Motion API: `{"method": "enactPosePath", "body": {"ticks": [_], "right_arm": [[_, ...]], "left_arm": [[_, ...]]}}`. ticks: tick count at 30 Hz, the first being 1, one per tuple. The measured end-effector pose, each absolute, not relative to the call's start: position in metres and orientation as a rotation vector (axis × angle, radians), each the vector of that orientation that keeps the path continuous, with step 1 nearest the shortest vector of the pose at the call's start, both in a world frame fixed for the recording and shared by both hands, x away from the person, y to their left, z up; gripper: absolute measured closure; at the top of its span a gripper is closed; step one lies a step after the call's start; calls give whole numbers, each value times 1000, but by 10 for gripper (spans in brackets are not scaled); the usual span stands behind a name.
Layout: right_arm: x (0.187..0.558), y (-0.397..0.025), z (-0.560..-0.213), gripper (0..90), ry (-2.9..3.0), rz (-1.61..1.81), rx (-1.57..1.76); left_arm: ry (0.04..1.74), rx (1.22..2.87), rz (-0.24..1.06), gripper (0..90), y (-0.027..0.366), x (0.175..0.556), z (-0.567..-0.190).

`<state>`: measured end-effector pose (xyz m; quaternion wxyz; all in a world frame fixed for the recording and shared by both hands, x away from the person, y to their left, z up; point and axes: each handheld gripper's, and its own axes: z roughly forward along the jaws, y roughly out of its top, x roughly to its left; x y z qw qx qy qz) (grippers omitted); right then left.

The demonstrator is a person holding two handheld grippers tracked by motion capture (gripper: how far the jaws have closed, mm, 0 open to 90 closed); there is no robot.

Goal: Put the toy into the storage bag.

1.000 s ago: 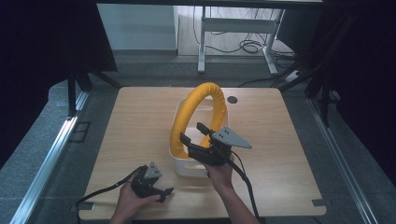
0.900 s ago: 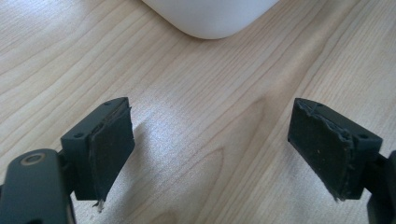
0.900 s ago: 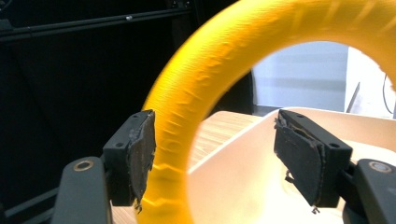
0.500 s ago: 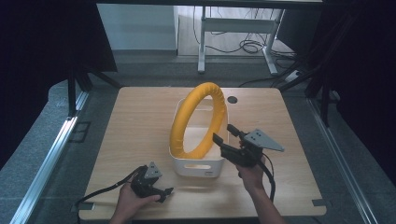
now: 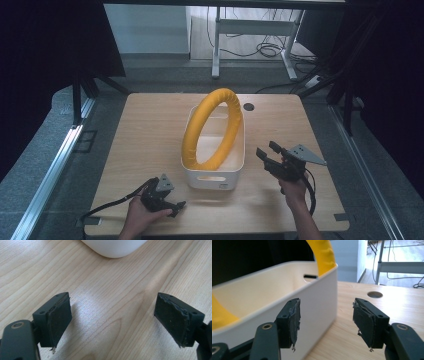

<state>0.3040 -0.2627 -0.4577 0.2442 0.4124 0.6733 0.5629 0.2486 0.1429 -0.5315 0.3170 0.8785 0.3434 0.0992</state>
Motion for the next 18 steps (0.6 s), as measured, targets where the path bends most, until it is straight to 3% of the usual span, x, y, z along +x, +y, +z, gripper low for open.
{"method": "enactPosePath", "body": {"ticks": [18], "right_arm": [[307,-277,-476,406,1894,1479,1146]], "left_arm": [[895,2319,273,145,144,248,-531]]}}
